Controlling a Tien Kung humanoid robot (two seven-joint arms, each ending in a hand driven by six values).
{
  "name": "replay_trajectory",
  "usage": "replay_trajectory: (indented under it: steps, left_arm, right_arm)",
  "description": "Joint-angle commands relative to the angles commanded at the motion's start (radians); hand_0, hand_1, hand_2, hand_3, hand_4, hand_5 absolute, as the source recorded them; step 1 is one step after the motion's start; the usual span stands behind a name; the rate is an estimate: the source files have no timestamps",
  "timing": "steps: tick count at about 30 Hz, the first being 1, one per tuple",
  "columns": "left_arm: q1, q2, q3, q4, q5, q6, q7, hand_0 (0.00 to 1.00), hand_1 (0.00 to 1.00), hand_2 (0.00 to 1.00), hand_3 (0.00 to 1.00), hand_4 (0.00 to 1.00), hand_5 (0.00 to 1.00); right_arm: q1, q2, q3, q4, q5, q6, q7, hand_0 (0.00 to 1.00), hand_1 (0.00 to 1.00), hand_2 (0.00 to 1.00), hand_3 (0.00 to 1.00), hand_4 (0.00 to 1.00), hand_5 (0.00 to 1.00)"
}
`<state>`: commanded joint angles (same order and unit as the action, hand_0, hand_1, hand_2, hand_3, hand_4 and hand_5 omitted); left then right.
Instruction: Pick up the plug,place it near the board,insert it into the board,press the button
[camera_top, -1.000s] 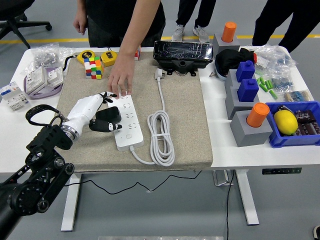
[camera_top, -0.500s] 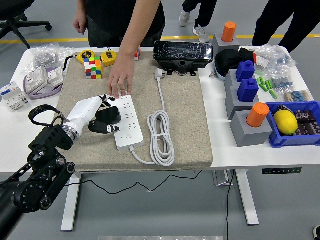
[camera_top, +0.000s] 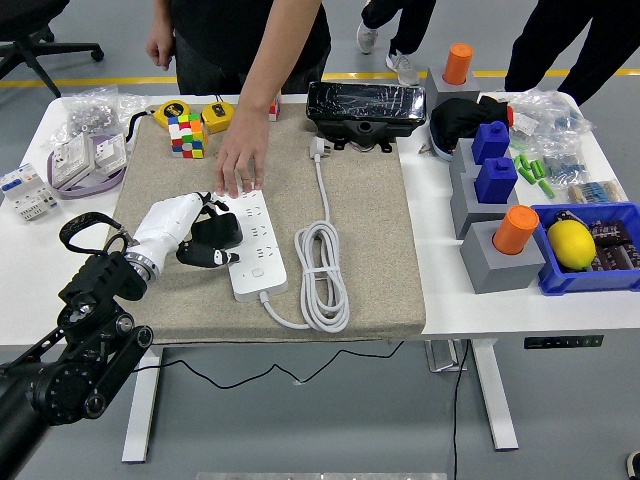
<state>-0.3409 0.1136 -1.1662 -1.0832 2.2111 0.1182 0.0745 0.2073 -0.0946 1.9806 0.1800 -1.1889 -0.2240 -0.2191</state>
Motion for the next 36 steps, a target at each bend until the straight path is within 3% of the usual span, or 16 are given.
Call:
replay_trajectory:
  steps: [1,2,8,9,14,15,19,20,26,27,36]
  left_arm:
    - [0.000,0.000,0.001,0.001,0.000,0.000,0.000,0.460,0.636,0.573,0.567,0.966,0.228]
    - [0.000,-0.001,0.003,0.003,-0.001,0.002,0.001,0.367,0.558,0.526,0.529,0.923,0.243]
    - [-0.003,-0.002,0.008,0.010,-0.006,0.005,0.001,0.367,0.558,0.526,0.529,0.923,0.243]
    - [-0.005,-0.002,0.008,0.012,-0.005,0.005,0.003,0.319,0.491,0.455,0.489,0.894,0.254]
    - [-0.015,-0.001,0.009,0.019,0.003,-0.002,0.009,0.319,0.491,0.455,0.489,0.894,0.254]
    - [-0.016,0.000,0.010,0.019,0.003,-0.005,0.011,0.275,0.331,0.396,0.462,0.870,0.232]
    - [-0.022,0.000,0.009,0.023,-0.001,-0.016,0.014,0.275,0.331,0.396,0.462,0.870,0.232]
    - [-0.025,0.001,0.008,0.025,-0.001,-0.022,0.016,0.247,0.213,0.276,0.376,0.856,0.222]
    - [-0.031,0.004,0.007,0.018,0.000,-0.046,0.027,0.247,0.213,0.276,0.376,0.856,0.222]
    - [-0.032,0.004,0.007,0.018,0.000,-0.049,0.029,0.236,0.113,0.196,0.271,0.836,0.249]
    - [-0.039,0.002,0.004,0.019,-0.010,-0.044,0.030,0.234,0.101,0.171,0.238,0.823,0.271]
  right_arm:
    - [0.000,0.000,0.000,0.000,0.000,0.000,0.000,0.782,0.694,0.708,0.755,0.998,0.996]
    - [-0.001,0.000,0.000,0.000,-0.001,0.000,-0.001,0.782,0.694,0.709,0.755,0.998,0.996]
    - [-0.003,0.000,-0.001,0.000,-0.001,0.000,-0.004,0.782,0.694,0.709,0.755,0.998,0.996]
    - [-0.002,-0.001,-0.002,0.000,0.000,0.000,-0.004,0.782,0.692,0.709,0.755,0.998,0.995]
    - [0.002,-0.002,-0.004,0.000,0.003,-0.001,-0.004,0.782,0.692,0.709,0.755,0.998,0.995]
    - [0.002,-0.002,-0.005,0.000,0.005,-0.002,-0.003,0.782,0.692,0.709,0.756,0.998,0.997]
    - [0.002,-0.002,-0.005,0.000,0.006,-0.002,-0.003,0.782,0.692,0.709,0.756,0.998,0.997]
    - [0.003,-0.002,-0.005,0.000,0.006,-0.001,-0.003,0.782,0.692,0.709,0.755,0.998,0.996]
    - [0.004,-0.003,-0.005,0.000,0.008,-0.001,-0.001,0.782,0.692,0.709,0.755,0.998,0.996]
    - [0.004,-0.003,-0.005,0.000,0.008,-0.001,-0.001,0.782,0.693,0.708,0.755,0.998,0.996]
    - [0.004,-0.004,-0.005,0.000,0.010,0.002,-0.001,0.782,0.692,0.708,0.755,0.998,0.996]
